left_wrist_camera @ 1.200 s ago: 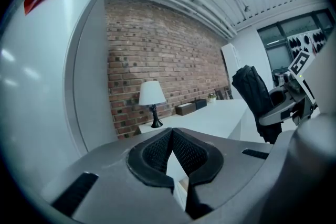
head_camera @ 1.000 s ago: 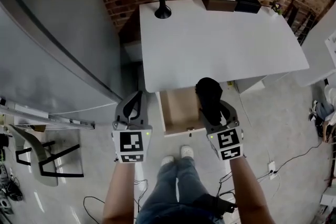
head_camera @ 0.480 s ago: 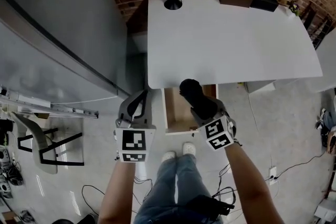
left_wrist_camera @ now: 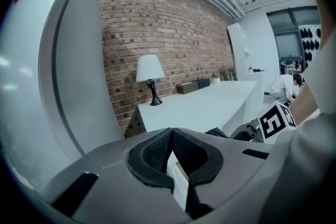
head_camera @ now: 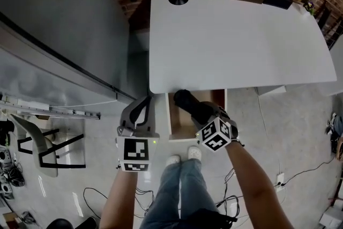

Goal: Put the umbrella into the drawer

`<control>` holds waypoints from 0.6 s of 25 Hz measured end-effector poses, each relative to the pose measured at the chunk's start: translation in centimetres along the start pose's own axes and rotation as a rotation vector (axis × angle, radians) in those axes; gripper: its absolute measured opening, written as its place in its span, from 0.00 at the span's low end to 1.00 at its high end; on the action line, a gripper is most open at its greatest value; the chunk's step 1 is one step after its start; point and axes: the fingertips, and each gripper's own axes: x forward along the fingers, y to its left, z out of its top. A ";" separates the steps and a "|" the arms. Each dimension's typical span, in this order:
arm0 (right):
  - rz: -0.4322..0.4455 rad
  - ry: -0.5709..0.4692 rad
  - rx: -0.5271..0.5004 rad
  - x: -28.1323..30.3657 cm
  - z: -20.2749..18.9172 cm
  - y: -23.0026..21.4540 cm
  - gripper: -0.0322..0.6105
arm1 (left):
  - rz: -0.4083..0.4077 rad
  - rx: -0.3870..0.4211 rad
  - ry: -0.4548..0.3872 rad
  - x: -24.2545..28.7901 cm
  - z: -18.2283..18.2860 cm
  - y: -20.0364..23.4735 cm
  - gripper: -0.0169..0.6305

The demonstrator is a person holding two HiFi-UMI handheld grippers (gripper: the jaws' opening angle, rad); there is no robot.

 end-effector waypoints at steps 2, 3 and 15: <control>0.019 0.014 -0.022 1.2 -0.7 0.1 0.41 | 0.006 0.004 0.004 0.4 -0.4 0.1 0.03; 0.027 0.019 -0.033 1.7 -1.0 0.1 0.41 | 0.009 0.003 0.005 0.6 -0.5 0.2 0.03; 0.103 0.128 -0.114 7.3 -3.9 1.5 0.41 | 0.024 0.000 0.021 2.2 -2.6 0.2 0.03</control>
